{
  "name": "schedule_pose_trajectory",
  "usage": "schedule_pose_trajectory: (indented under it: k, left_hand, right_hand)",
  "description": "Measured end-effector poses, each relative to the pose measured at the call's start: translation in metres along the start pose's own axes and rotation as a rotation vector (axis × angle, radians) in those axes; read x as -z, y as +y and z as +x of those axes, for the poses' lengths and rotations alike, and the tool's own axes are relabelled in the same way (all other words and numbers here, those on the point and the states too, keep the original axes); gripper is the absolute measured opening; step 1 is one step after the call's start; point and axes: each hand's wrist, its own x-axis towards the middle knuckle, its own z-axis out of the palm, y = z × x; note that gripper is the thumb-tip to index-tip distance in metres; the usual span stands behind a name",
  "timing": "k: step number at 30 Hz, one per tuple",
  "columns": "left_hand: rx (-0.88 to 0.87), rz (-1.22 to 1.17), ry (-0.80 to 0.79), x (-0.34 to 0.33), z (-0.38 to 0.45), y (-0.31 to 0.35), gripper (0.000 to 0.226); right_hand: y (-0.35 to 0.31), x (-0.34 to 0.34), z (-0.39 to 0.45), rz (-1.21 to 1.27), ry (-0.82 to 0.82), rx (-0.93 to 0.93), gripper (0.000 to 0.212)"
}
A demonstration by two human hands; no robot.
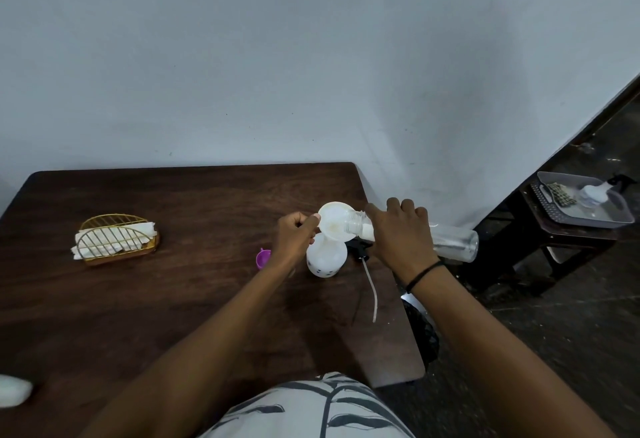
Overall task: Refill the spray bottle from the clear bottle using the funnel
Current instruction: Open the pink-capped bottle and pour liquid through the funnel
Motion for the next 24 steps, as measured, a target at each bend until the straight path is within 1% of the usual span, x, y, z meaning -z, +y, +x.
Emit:
schedule_pose_trajectory:
  k: [12,17,20,24]
  left_hand:
    - [0.005,-0.003,-0.014,0.001,0.000,-0.002,0.039]
    - [-0.001,-0.008,-0.016,0.001,0.000,-0.003,0.036]
    - [0.016,-0.010,-0.014,0.001,0.001,-0.004,0.040]
    - [0.037,0.004,-0.012,0.001,0.003,-0.005,0.042]
  right_hand:
    - [-0.006,0.003,0.000,0.004,0.040,0.042,0.053]
    - [-0.009,0.005,0.000,0.002,0.109,0.066,0.050]
    - [-0.011,0.003,0.000,-0.017,0.149,0.090,0.050]
    - [-0.014,-0.001,0.004,-0.040,0.200,0.111,0.043]
